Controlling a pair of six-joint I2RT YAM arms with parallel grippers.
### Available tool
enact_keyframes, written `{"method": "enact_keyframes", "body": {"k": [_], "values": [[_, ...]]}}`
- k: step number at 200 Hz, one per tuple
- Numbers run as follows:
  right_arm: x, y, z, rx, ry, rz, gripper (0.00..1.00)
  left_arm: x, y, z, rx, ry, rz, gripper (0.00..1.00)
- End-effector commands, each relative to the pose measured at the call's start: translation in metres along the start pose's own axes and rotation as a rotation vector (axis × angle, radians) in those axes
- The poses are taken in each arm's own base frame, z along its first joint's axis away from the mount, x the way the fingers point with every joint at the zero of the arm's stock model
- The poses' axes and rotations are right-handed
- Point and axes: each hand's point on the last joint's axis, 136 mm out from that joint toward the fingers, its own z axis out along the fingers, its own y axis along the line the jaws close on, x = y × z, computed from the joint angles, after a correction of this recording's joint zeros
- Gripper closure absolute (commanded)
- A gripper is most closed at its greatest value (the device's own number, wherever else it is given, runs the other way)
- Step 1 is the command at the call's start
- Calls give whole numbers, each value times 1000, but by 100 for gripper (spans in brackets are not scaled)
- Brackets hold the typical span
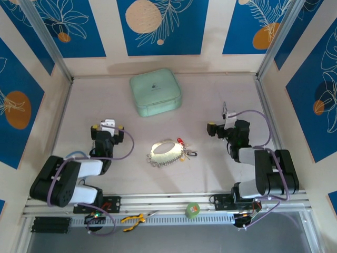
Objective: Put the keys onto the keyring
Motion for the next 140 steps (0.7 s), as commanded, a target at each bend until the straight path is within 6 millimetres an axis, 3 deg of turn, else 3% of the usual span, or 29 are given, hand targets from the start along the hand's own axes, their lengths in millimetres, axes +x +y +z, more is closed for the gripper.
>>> {"method": "enact_keyframes", "body": {"k": [1, 10, 20, 55, 140], "values": [[-16, 9, 6, -65, -122, -20, 1, -26, 8, 11, -11, -132, -44, 1], [-16, 8, 7, -72, -107, -17, 1, -12, 2, 18, 38, -123, -55, 1], [-14, 6, 11, -71, -64, -6, 1, -17, 1, 19, 39, -173, -43, 1], [-15, -14, 17, -5, -24, 74, 1, -11, 6, 33, 9, -63, -53, 0], [-16, -14, 18, 1, -28, 71, 1, -5, 7, 48, 64, 18, -97, 0]]}}
